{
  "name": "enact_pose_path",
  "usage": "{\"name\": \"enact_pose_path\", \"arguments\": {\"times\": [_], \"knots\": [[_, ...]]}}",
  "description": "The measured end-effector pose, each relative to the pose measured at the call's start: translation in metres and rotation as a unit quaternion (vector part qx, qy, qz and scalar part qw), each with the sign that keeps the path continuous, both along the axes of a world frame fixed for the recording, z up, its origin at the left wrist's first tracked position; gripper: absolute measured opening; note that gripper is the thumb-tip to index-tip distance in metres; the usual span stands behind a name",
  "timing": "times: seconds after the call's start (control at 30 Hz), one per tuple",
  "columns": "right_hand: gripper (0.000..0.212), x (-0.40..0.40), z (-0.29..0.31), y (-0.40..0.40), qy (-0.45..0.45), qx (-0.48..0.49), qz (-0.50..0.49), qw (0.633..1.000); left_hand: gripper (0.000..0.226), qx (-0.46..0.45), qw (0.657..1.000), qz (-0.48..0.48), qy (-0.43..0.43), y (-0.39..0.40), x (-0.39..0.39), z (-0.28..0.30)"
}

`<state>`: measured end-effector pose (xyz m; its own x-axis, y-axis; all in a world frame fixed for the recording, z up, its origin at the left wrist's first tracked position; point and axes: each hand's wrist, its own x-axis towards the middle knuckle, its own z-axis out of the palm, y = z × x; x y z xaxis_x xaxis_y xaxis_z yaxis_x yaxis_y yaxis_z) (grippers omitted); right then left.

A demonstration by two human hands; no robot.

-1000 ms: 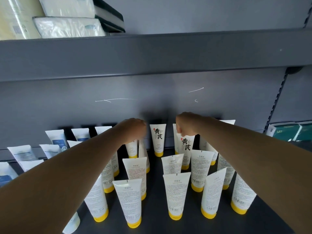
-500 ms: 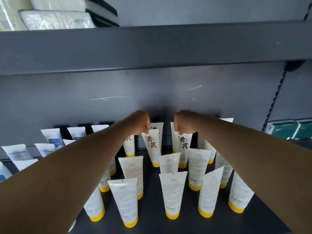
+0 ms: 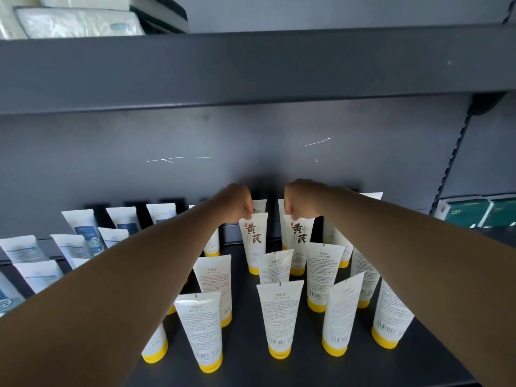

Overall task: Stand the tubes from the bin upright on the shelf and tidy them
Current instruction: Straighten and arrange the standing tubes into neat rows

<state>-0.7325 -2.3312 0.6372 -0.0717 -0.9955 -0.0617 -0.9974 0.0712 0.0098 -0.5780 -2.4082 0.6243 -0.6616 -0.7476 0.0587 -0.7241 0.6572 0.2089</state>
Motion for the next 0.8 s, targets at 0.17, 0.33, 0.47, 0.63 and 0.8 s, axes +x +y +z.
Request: {"name": "enact_pose_path", "arguments": {"times": [0.17,0.33,0.47,0.63,0.8], "knots": [[0.024,-0.001,0.000,0.001,-0.004,-0.003,0.005,1.000,0.026,0.022,1.000,0.003,0.005,0.000,0.002,0.000],[0.021,0.000,0.000,0.002,0.000,0.001,0.008,1.000,0.027,0.019,1.000,0.009,0.009,0.003,0.007,0.001],[0.021,0.000,0.005,0.007,-0.039,-0.010,0.000,0.999,0.025,0.010,0.999,0.023,0.046,0.003,0.018,0.006],[0.018,0.016,0.021,0.021,-0.071,-0.064,-0.006,0.995,0.024,0.006,0.997,0.032,0.076,0.010,0.051,0.019],[0.016,0.052,0.040,0.044,-0.071,-0.070,-0.010,0.995,0.026,-0.009,0.997,0.032,0.071,0.023,0.093,0.033]]}}
